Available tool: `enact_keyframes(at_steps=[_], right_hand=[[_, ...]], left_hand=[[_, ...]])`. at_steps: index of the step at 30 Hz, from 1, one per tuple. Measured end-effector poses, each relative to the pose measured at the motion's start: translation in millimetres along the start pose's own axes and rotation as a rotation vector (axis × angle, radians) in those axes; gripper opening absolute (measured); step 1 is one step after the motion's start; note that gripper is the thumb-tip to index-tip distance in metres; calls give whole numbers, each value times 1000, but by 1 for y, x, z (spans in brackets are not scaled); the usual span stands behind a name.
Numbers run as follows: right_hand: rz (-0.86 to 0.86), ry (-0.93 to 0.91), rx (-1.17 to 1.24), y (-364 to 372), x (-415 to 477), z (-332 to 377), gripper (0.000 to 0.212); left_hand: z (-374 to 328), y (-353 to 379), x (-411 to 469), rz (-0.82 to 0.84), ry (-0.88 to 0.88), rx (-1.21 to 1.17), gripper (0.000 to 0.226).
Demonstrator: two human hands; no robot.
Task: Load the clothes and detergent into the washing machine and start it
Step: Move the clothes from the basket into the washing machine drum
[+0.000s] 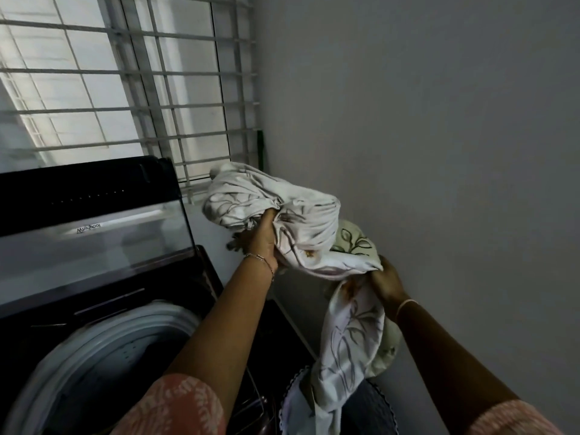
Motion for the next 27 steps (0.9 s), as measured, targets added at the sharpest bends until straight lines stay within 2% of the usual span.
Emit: enact_keyframes(at_steps=[3, 5, 8, 10, 12, 14, 16, 18, 20, 22, 27], right_hand=[[-6, -16, 4, 0, 9, 15, 22], [-24, -52, 1, -3, 15, 24, 21], [20, -75, -9, -4, 22, 33, 16], [99, -77, -69, -2, 27, 35, 14], [208, -119, -184, 3, 30, 40, 17], [337, -192, -376, 10, 32, 47, 21], [462, -305, -620, 20, 29, 57, 27], [554, -338, -806, 27, 25, 59, 40], [612, -329, -981, 33, 23, 58, 57], [656, -333, -1110, 38, 24, 55, 67], [618, -331, -1156, 34, 28, 54, 50]], left_hand=[[25, -56, 104, -219, 46, 87, 102], [18, -73, 105, -466, 91, 281, 115], [-25, -47, -2, -624, 339, 589, 79], [-37, -38, -31, -648, 461, 749, 81], [-39, -36, -32, -656, 465, 873, 87], [-42, -32, -31, -685, 474, 1040, 88], [-46, -24, -33, -713, 565, 1176, 89], [-44, -17, -35, -686, 605, 1254, 91], [-44, -14, -35, -697, 632, 1320, 88], [-45, -10, -39, -721, 685, 1392, 76], [-58, -5, -40, -773, 731, 1498, 81]])
Point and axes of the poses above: each hand's wrist, its own x-axis towards the middle knuckle, its own y-axis out of the palm, z = x × y, the point moved 6 cm from there along x, towards the middle knuckle, and after that the axes turned 14 degrees about -y, right-handed, at the moved point
